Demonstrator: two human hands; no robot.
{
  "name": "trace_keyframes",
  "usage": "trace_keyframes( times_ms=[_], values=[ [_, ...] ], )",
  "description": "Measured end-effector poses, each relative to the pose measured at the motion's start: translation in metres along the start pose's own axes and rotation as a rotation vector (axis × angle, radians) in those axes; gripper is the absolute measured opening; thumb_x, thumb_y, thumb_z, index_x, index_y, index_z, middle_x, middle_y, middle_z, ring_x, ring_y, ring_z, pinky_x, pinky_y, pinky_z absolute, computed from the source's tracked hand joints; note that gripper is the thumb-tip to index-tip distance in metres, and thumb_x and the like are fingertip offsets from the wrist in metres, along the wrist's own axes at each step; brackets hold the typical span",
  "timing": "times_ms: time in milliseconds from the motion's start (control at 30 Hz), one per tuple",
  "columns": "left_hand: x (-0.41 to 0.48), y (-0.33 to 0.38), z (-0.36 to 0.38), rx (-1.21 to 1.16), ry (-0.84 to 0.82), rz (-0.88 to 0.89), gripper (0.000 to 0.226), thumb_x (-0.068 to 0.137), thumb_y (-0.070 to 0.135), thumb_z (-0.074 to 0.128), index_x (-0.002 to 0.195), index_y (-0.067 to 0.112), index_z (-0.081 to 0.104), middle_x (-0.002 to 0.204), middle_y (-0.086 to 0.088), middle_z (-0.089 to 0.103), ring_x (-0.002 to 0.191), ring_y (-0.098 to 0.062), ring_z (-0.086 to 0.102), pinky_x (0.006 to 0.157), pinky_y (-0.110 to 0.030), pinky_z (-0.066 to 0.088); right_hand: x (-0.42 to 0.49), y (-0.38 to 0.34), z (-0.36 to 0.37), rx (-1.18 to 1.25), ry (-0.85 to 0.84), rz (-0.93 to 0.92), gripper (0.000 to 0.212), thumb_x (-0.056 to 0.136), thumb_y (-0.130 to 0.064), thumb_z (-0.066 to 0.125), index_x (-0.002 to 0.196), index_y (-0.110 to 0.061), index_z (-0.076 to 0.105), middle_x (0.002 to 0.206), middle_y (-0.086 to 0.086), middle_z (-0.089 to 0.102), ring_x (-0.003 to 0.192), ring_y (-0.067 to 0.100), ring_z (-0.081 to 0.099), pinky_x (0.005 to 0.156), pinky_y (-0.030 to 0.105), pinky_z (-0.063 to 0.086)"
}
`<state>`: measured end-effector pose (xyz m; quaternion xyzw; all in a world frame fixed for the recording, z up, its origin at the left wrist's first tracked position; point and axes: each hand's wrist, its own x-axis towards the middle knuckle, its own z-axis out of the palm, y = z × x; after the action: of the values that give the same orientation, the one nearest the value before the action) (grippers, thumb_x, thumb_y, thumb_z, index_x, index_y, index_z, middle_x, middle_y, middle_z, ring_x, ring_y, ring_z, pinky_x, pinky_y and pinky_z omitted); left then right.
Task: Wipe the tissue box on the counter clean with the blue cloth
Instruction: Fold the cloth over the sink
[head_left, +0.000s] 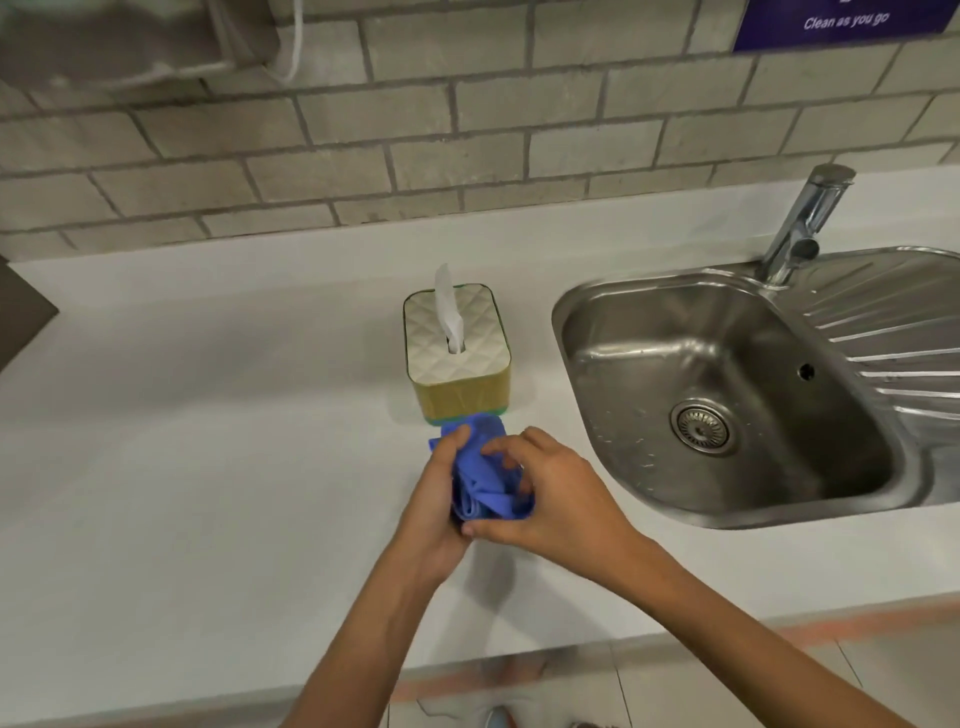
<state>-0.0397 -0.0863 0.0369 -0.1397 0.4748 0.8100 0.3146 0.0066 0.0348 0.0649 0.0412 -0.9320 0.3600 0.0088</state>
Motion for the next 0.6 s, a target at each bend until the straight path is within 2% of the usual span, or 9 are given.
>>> trace_keyframes(
  times_ms=[100,200,267,333,367,433,500,600],
  values=[
    [-0.003,-0.013,0.015,0.052,-0.014,-0.047,0.045,0.089,0.043,0.048,0.117,0.011,0.061,0.088,-0.009,0.069,0.069,-0.018,0.07,0.057,-0.027,0.055,-0.011,0.011,-0.009,-0.012,0.01,-0.01,0.055,0.07,-0.039,0.074,0.121,-0.024,0.059,0.094,-0.013,0.049,0.073,0.007,0.048,0.064,0.01,0.037],
    [-0.001,-0.024,0.023,0.102,-0.059,-0.095,0.056,0.087,0.052,0.045,0.124,0.013,0.059,0.101,-0.012,0.071,0.08,-0.023,0.07,0.07,-0.034,0.055,-0.018,0.033,-0.023,0.097,-0.028,0.058,0.038,0.074,-0.026,0.074,0.111,-0.017,0.067,0.09,-0.007,0.06,0.064,0.005,0.053,0.06,0.008,0.041],
    [-0.001,-0.031,0.029,0.175,-0.084,-0.097,0.061,0.08,0.058,0.047,0.12,0.015,0.063,0.111,-0.013,0.071,0.094,-0.028,0.068,0.081,-0.04,0.052,-0.023,0.049,-0.033,0.249,-0.029,0.12,0.023,0.078,-0.017,0.071,0.101,-0.011,0.071,0.082,-0.001,0.066,0.056,0.006,0.056,0.052,0.008,0.042],
    [-0.001,-0.039,0.037,0.248,-0.093,-0.092,0.056,0.078,0.059,0.049,0.115,0.02,0.066,0.113,-0.009,0.071,0.103,-0.029,0.066,0.085,-0.041,0.05,-0.028,0.065,-0.042,0.443,-0.01,0.16,0.015,0.082,-0.013,0.066,0.096,-0.006,0.07,0.083,0.006,0.07,0.061,0.008,0.061,0.058,0.017,0.05],
    [-0.001,-0.043,0.042,0.268,-0.093,-0.1,0.049,0.081,0.056,0.05,0.113,0.023,0.066,0.111,-0.006,0.072,0.103,-0.025,0.066,0.084,-0.039,0.05,-0.031,0.073,-0.047,0.556,0.018,0.186,0.011,0.084,-0.01,0.064,0.093,-0.006,0.07,0.085,0.009,0.071,0.068,0.01,0.063,0.065,0.022,0.053],
    [-0.001,-0.049,0.051,0.287,-0.089,-0.146,0.033,0.086,0.045,0.053,0.107,0.025,0.067,0.102,-0.001,0.073,0.091,-0.016,0.066,0.075,-0.03,0.049,-0.038,0.088,-0.06,0.757,0.059,0.246,0.008,0.085,-0.007,0.061,0.088,-0.008,0.068,0.083,0.005,0.071,0.075,0.007,0.065,0.071,0.02,0.054],
    [0.001,-0.055,0.059,0.256,-0.057,-0.187,0.022,0.088,0.028,0.055,0.106,0.019,0.063,0.091,-0.003,0.07,0.078,-0.015,0.061,0.066,-0.026,0.045,-0.045,0.102,-0.074,0.838,0.06,0.3,0.009,0.086,-0.01,0.059,0.084,-0.01,0.068,0.075,-0.004,0.072,0.071,0.004,0.065,0.068,0.015,0.053],
    [0.005,-0.061,0.069,0.183,0.008,-0.162,0.023,0.086,0.006,0.051,0.107,0.008,0.059,0.085,-0.006,0.068,0.075,-0.017,0.06,0.06,-0.025,0.047,-0.057,0.128,-0.092,0.851,0.136,0.393,0.019,0.088,-0.012,0.057,0.072,-0.009,0.065,0.062,-0.007,0.067,0.06,0.003,0.061,0.062,0.016,0.049]
  ],
)
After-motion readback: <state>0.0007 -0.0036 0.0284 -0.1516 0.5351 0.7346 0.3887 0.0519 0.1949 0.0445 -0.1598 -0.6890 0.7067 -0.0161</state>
